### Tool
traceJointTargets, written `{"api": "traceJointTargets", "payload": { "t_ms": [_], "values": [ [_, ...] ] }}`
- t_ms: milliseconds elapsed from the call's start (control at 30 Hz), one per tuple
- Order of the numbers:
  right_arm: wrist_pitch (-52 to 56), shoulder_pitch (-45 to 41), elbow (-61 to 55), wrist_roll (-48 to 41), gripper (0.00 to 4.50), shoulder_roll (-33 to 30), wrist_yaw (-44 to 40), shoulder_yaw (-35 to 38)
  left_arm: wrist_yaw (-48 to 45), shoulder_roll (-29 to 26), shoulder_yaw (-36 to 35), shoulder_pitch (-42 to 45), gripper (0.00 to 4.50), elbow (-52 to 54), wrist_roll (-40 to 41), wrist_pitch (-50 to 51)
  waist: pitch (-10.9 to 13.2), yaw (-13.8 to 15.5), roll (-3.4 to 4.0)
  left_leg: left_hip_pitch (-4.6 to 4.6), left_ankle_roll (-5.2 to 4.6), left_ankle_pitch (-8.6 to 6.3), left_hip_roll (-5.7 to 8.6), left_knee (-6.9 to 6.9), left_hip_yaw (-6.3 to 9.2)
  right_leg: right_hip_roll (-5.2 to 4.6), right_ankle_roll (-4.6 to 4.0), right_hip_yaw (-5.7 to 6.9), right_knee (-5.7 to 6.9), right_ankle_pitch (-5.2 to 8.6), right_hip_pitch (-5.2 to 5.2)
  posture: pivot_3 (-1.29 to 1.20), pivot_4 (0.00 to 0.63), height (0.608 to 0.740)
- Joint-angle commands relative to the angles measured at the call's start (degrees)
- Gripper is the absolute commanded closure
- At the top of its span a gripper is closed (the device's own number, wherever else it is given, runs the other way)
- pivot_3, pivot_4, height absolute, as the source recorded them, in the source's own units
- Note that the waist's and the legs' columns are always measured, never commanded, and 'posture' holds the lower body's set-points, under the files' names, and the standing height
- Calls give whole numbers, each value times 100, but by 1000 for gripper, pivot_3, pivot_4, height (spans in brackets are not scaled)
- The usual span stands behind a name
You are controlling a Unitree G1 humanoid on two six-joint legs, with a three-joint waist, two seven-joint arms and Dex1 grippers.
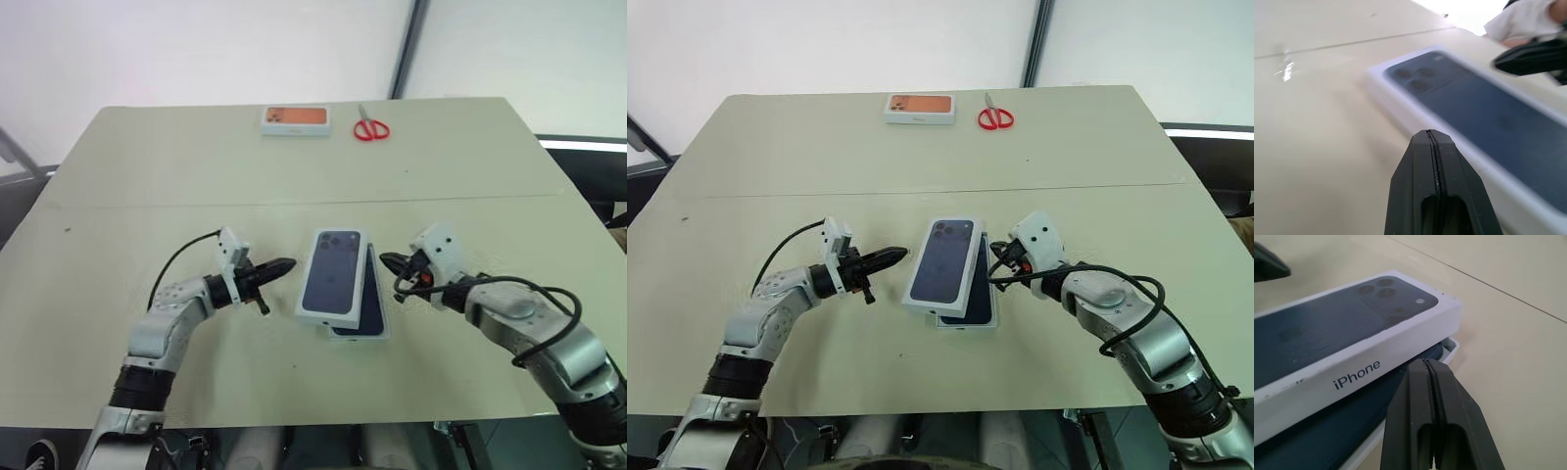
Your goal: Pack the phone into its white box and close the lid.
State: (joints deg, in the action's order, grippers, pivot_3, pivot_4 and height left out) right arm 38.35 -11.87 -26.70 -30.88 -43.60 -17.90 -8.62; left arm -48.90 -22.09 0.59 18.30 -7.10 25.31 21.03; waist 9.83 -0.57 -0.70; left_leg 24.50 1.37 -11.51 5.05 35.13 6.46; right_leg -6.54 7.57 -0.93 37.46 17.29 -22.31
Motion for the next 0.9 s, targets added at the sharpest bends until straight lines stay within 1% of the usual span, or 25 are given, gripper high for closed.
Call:
{"api": "traceJointTargets", "payload": {
  "t_ms": [33,67,233,400,533,733,900],
  "values": [
    [-78,-126,-104,327,4450,197,-172,-116,170,151,194,149,4500,-71,-241,5,0,0,0,0,0,0,1,0,0,-2,0,0,0,0,0,0,150,740],
    [-74,-157,-101,408,4450,252,-205,-139,162,199,302,149,4500,-60,-335,-88,0,0,0,0,0,0,2,0,0,-2,0,0,-1,0,1,0,150,740],
    [-96,-247,16,776,4450,405,-402,-155,4,401,580,215,4500,-99,-349,150,-1,19,-1,-1,1,0,5,4,1,-5,1,2,0,-1,5,0,150,740],
    [-55,-243,16,1008,4450,497,-553,-117,-50,592,703,290,4500,10,-283,366,-1,17,0,-2,1,1,6,3,3,-6,1,3,0,-1,6,0,150,740],
    [8,-198,-28,1093,4450,528,-627,-5,-105,645,763,257,4500,209,-241,548,-1,13,0,-2,1,1,6,4,3,-5,1,4,1,-1,6,0,150,740],
    [77,19,-218,1248,4450,439,-734,90,-88,706,789,195,4500,467,-214,737,-1,11,-1,-2,2,1,6,4,3,-5,1,4,2,-1,7,0,150,740],
    [210,310,-466,1252,4450,355,-802,344,-71,736,792,118,4500,721,-155,887,-1,11,0,-2,2,1,6,4,3,-5,1,3,2,-1,6,0,150,740]
  ]
}}
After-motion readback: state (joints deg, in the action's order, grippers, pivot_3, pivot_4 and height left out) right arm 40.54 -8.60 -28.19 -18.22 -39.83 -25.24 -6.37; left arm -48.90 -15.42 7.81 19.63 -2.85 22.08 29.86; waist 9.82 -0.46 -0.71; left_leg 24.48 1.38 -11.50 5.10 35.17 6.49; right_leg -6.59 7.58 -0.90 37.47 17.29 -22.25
